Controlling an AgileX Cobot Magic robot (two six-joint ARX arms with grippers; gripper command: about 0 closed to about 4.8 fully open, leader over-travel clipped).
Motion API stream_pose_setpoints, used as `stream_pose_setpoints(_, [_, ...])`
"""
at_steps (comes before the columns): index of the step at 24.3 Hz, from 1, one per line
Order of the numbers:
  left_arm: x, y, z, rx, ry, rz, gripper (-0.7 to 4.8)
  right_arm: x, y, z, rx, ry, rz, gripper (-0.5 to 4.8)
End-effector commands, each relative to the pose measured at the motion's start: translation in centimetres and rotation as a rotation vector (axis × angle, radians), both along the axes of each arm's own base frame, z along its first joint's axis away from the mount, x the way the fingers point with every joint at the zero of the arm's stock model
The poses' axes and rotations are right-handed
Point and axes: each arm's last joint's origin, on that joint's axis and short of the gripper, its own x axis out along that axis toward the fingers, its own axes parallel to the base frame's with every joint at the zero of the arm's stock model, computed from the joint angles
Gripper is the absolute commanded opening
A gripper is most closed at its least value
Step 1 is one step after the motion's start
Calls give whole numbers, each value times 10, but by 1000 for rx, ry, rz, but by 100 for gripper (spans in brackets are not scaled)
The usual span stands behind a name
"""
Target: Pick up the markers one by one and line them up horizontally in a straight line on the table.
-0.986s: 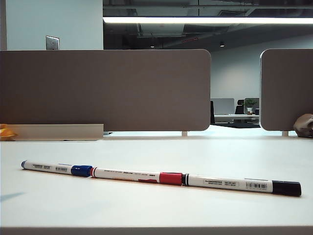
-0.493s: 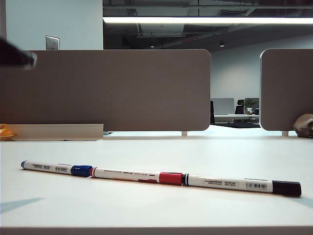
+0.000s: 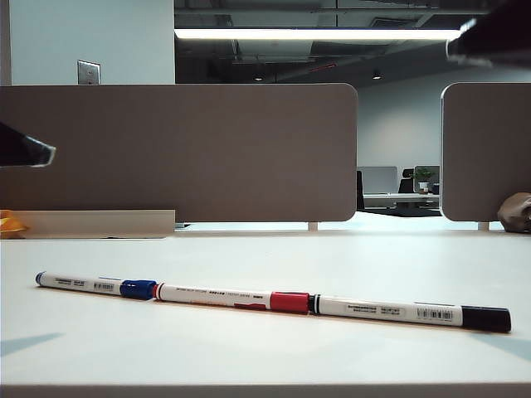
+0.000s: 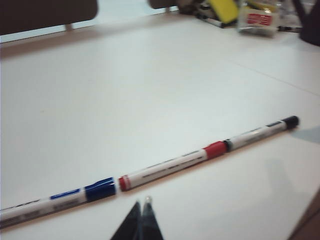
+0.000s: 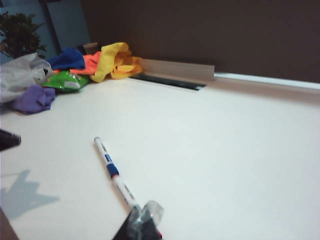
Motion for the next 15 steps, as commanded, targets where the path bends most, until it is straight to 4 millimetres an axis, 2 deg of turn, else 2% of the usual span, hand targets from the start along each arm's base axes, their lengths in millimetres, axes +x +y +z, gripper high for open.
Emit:
stream_pose_setpoints(1, [1,1,0,3,-13,62,-5,1,0,-9,-7,17,-4,-5])
stream_pose_setpoints(6, [2,4,-5,40,22,135,-5,1,0,-28,-41,62,-2,-5])
stream_pose_setpoints(15, [1,6,-15,91,61,187,-5,-1,-1,-51,-92,134,-1,-5])
